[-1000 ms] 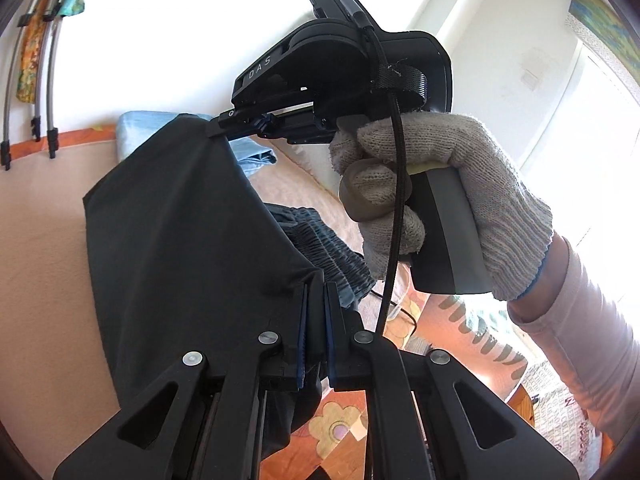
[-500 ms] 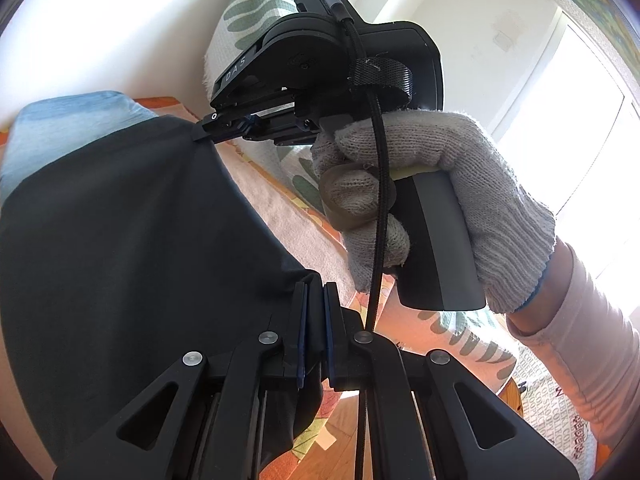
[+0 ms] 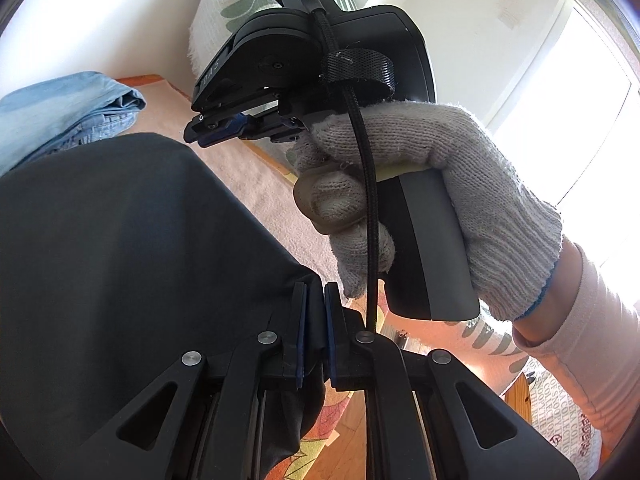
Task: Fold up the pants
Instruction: 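Lift the held pants with both tools and fold them over onto themselves, then open both tools and press the folded pants flat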
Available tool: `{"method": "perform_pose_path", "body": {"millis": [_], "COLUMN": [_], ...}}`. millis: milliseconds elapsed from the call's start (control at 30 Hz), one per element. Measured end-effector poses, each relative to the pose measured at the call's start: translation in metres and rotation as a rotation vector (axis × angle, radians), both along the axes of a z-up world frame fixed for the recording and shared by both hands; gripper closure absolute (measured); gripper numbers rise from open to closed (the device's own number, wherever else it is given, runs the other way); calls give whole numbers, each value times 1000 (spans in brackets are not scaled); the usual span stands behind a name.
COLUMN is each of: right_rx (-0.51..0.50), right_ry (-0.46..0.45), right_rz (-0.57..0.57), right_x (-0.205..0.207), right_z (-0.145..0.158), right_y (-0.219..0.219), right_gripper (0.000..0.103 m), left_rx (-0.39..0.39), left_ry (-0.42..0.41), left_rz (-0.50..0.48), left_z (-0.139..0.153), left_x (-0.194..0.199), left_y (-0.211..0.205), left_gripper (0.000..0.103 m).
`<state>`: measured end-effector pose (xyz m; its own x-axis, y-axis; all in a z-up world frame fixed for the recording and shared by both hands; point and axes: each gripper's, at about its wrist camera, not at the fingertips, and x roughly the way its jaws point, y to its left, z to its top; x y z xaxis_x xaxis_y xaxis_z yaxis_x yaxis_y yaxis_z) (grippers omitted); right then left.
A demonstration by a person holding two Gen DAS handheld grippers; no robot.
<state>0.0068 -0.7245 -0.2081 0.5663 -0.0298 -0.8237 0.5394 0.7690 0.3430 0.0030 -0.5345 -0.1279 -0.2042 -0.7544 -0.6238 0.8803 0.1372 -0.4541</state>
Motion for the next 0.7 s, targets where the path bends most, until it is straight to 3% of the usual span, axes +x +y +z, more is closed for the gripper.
{"method": "perform_pose_path", "body": {"millis": [33,100,200,367,533,633,700], "right_rx": [-11,-22,-55,-89,-129,-116,-113], "right_ry": [-1,-24,-46,-85,-102,-91,-73], "right_rz": [-4,-11,0,22,78,109,125], "right_x": [-2,-9,-17,-34,-49,-53,-52], "right_z": [2,11,25,47,51,40,29], "right_y": [0,-1,2,11,27,32,35], "right_gripper": [79,65,63,46,31,26,25], "left_rx": [-1,6,13,17,37,78,110], "left_ry": [-1,-6,-8,-39,-63,-83,-55], "left_rz": [2,12,37,81,177,250,304], "left_z": [1,4,11,26,29,23,14], "left_x": [1,7,11,29,70,97,120], "left_y": [2,4,14,36,69,84,94], "left_gripper": [92,85,70,55,49,47,47]}}
